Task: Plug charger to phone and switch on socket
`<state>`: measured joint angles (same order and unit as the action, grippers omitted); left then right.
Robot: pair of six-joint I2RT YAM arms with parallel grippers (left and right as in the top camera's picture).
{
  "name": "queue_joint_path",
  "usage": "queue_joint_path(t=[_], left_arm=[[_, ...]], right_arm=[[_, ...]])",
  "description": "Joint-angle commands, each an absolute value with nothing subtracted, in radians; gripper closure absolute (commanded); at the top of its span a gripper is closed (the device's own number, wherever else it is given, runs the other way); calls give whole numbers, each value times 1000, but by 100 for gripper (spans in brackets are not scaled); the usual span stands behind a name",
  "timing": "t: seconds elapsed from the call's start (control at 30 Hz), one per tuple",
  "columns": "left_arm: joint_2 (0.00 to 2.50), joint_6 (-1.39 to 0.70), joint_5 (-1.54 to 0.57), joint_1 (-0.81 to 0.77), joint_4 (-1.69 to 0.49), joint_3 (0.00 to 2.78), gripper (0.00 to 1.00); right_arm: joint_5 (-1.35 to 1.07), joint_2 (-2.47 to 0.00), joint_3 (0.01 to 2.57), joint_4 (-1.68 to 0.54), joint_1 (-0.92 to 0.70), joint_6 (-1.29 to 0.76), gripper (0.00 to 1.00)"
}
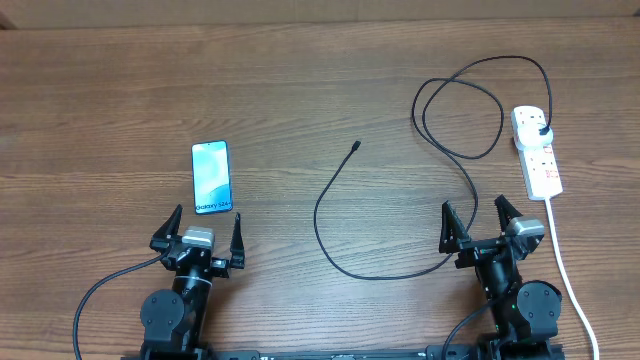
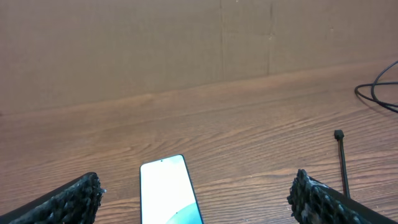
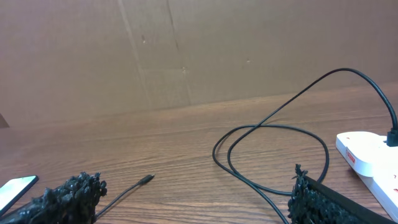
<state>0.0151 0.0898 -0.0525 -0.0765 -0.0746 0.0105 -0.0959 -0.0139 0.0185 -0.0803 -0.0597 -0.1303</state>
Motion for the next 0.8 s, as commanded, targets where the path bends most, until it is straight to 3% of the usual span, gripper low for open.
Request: queue_joint_path(t=[0.0,0.77], left_arm=[[4,116,-60,-70,-74,5,0],[4,119,-53,-71,-74,5,0]], right_arm=[[-83,-3,8,-77,-64,-129,0],[-83,-3,8,-76,-64,-129,0]])
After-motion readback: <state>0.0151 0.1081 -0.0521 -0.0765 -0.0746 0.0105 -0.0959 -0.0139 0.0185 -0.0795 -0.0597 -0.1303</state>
